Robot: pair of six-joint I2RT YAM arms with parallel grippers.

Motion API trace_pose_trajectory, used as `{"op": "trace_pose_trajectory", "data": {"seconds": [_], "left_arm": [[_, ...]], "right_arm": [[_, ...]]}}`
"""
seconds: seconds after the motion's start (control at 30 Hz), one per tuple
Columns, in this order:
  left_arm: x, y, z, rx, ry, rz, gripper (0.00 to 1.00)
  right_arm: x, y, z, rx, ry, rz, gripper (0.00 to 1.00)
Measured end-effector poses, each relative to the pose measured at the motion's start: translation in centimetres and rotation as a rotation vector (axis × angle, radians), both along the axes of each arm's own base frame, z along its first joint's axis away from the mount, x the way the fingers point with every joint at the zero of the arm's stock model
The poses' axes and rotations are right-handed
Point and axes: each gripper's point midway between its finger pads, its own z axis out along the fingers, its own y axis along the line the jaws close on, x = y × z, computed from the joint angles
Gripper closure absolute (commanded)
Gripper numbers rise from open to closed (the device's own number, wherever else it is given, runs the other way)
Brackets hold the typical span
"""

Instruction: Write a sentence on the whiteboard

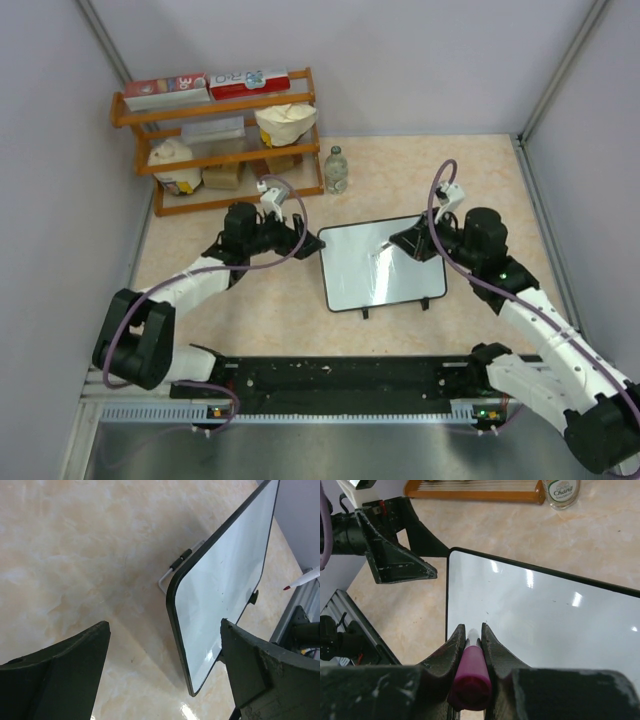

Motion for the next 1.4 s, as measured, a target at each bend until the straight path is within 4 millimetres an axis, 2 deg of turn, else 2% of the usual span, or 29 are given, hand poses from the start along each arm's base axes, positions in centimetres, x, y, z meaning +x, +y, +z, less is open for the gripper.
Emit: {"op": "trace_pose_trajectory", "data": {"seconds": [0.17,0.3,0.47,0.57,0.6,0.8,0.83,1.0,1.07,1.2,1.4], "left_arm": [[-0.7,-1.9,-1.3,-0.059,0.083,-0.128,0.09],[-1.3,-3.2,-2.1,-0.125,0.143,-0.212,0.12],[-2.1,-4.3,-1.3,-0.211,0.159,-0.307,0.18],[-2.4,-4.6,-0.7,-0.237,0.152,-0.343,0.3],[-2.5,-4.7,-0.7,-0.243,0.157,-0.351,0.38],[-2.7,-4.9,-1.5,-0.254,0.201,-0.374,0.67],[-2.7,-4.9,-1.6,-0.255,0.206,-0.377,0.76],[-2.6,-4.9,-1.7,-0.25,0.218,-0.38,0.96],[-2.7,-5.0,-1.3,-0.258,0.22,-0.401,1.0],[-2.6,-5.2,-0.9,-0.257,0.218,-0.408,1.0],[-2.5,-5.2,-1.0,-0.246,0.228,-0.406,1.0]], "right_arm": [[-0.8,2.2,-0.1,-0.043,-0.033,0.043,1.0],[-0.5,2.8,1.0,-0.019,-0.084,0.038,1.0],[0.3,3.1,2.2,0.014,-0.128,0.026,1.0],[0.8,3.6,2.0,0.028,-0.119,0.03,1.0],[0.9,3.7,2.0,0.028,-0.118,0.03,1.0],[1.2,3.9,2.2,0.043,-0.126,0.026,1.0],[1.3,3.9,2.4,0.045,-0.132,0.022,1.0],[1.6,4.0,3.2,0.071,-0.161,0.013,1.0],[1.7,4.1,3.2,0.071,-0.169,0.004,1.0],[1.5,4.7,3.3,0.068,-0.196,-0.002,1.0],[1.6,5.2,2.2,0.037,-0.224,-0.045,1.0]]}}
